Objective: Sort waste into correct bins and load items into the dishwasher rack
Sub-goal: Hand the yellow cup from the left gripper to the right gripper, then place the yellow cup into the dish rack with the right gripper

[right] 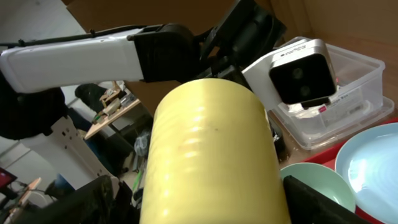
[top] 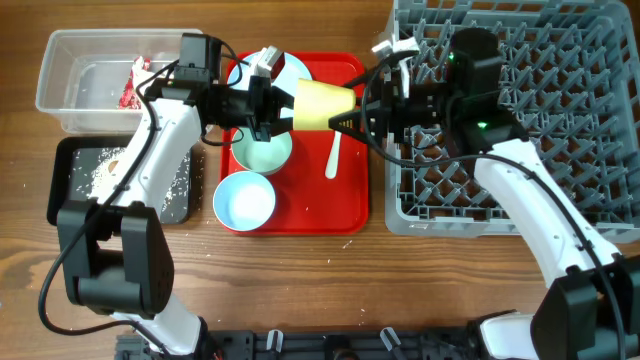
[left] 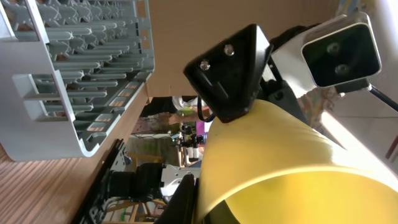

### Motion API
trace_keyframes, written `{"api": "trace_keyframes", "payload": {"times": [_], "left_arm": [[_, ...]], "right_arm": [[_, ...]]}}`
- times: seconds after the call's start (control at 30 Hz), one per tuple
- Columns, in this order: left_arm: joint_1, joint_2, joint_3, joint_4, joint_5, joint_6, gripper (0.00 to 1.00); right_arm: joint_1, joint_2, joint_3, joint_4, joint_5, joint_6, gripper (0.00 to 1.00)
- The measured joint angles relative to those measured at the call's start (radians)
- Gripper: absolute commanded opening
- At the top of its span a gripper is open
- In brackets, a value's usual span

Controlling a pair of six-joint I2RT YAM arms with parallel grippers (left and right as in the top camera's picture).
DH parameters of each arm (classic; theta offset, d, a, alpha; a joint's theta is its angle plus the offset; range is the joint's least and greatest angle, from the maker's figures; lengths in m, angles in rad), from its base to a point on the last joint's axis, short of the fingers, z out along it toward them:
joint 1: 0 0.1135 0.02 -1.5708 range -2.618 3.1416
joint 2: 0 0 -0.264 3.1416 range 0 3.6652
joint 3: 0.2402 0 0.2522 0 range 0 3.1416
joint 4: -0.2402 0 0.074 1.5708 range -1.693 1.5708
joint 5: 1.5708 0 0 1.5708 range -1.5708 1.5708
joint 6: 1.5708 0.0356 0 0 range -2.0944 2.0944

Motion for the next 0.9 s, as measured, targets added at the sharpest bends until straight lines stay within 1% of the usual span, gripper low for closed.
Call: {"api": "trace_keyframes", "payload": {"times": [0.13,0.17,0.27,0.3,0.33,0.4,0.43,0.5,0.57,0.67,0.7,0.77,0.83,0.87,0.9], "left_arm": [[-0.004,0.000,0.000,0.014,0.008,0.000,0.04],[-0.004,0.000,0.000,0.014,0.008,0.000,0.04],[-0.003,0.000,0.000,0.014,0.013,0.000,0.05],[-0.003,0.000,0.000,0.014,0.013,0.001,0.08],[-0.003,0.000,0.000,0.014,0.011,0.001,0.16],[-0.004,0.000,0.000,0.014,0.012,-0.006,0.32],[-0.006,0.000,0.000,0.015,0.013,-0.006,0.36],[-0.006,0.000,0.001,0.016,0.012,-0.013,0.38],[-0.006,0.000,0.001,0.015,0.011,-0.011,0.39],[-0.006,-0.001,0.001,0.015,0.012,-0.011,0.40],[-0.006,-0.001,0.001,0.018,0.011,-0.011,0.40],[-0.006,-0.001,0.001,0.018,-0.007,-0.010,0.38],[-0.006,-0.001,0.001,0.014,-0.085,-0.011,0.37],[-0.006,-0.001,0.001,0.013,-0.179,-0.010,0.36],[-0.006,-0.001,0.001,0.011,-0.223,-0.010,0.36]], "right_arm": [[0.003,0.002,0.000,0.004,0.019,0.014,0.73],[0.006,0.002,0.000,0.003,0.022,0.014,0.70],[0.014,0.002,0.000,0.002,0.035,0.018,0.54],[0.014,0.002,0.000,0.001,0.037,0.022,0.52],[0.014,0.002,0.000,-0.001,0.040,0.022,0.50],[0.023,0.003,0.000,-0.002,0.037,0.022,0.49],[0.030,0.004,0.000,-0.003,0.036,0.021,0.48],[0.022,0.004,0.000,-0.009,0.021,0.021,0.47],[-0.030,0.004,0.000,-0.049,-0.006,0.020,0.46],[-0.179,0.004,0.003,-0.188,-0.015,0.004,0.46],[-0.245,0.006,0.003,-0.251,0.009,-0.004,0.46],[-0.298,0.005,0.011,-0.376,0.084,-0.002,0.47],[-0.336,-0.045,0.022,-0.599,0.272,-0.009,0.47],[-0.338,-0.100,0.048,-0.716,0.377,-0.020,0.47],[-0.336,-0.138,0.092,-0.804,0.452,-0.022,0.47]]}}
